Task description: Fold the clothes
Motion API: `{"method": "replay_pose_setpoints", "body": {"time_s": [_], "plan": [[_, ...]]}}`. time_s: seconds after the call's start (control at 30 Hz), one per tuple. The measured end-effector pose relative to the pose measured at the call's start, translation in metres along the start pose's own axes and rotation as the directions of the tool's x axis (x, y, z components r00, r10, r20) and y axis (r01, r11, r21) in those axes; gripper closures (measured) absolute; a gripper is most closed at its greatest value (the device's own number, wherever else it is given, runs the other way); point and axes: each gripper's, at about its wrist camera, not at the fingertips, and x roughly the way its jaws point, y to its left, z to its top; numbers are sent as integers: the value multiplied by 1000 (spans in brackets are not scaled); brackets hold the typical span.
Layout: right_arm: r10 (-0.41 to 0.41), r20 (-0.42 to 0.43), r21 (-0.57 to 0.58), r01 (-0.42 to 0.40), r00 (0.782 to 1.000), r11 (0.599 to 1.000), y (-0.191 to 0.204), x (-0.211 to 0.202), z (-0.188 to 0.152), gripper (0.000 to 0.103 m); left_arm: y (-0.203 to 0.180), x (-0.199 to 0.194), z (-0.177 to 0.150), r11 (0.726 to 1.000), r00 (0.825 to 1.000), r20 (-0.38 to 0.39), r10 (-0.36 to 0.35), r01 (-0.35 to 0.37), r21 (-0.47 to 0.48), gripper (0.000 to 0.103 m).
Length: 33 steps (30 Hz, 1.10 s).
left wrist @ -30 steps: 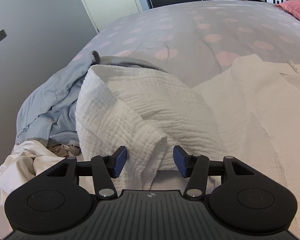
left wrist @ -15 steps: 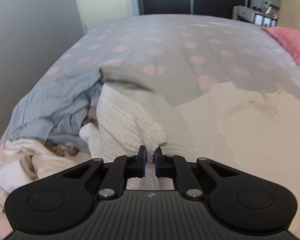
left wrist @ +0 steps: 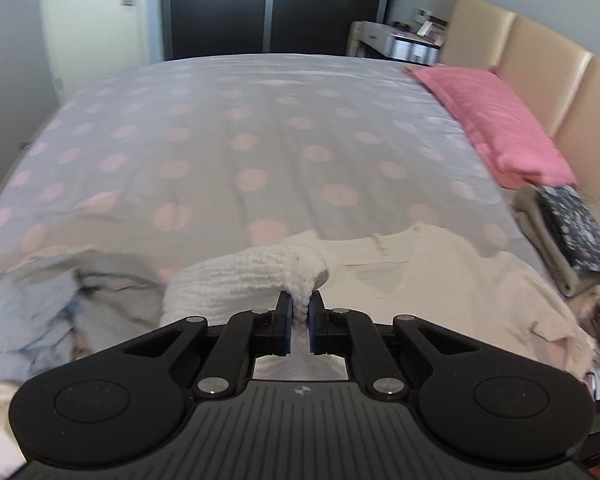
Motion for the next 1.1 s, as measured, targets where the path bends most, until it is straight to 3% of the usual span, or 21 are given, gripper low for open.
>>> {"method": "replay_pose_setpoints", "body": {"time_s": [0.17, 0.37, 0.43, 0.6, 0.67, 0.77, 0.97, 1.1], "plan": [[-20, 15, 23, 19, 1000, 1000, -8, -1, 5, 38, -47, 52, 12, 990, 991, -93, -101, 109, 90, 97], [-71, 21, 67, 70, 997, 995, -20, 3, 14, 38, -93, 121, 4, 970, 964, -198, -178, 206, 127, 97], [-77, 20, 80, 75, 997, 994, -21, 6, 17, 38, -103, 139, 2, 967, 957, -220, -191, 222, 125, 97], [-89, 16, 81, 87, 996, 993, -22, 10, 20, 38, -108, 174, -4, 978, 958, -237, -161, 187, 89, 94], [-96, 18, 78, 95, 995, 992, -25, 9, 19, 38, -102, 176, -6, 982, 960, -230, -161, 178, 56, 76], [-111, 24, 75, 109, 994, 991, -27, 8, 19, 38, -92, 169, -9, 986, 969, -185, -163, 166, -3, 61], [-155, 68, 69, 151, 986, 986, -31, 4, 19, 39, -70, 133, -20, 988, 980, -132, -152, 146, -51, 60], [-167, 129, 93, 156, 977, 983, -38, -3, 18, 39, -49, 108, -43, 997, 990, -124, -66, 63, -34, 60]]}}
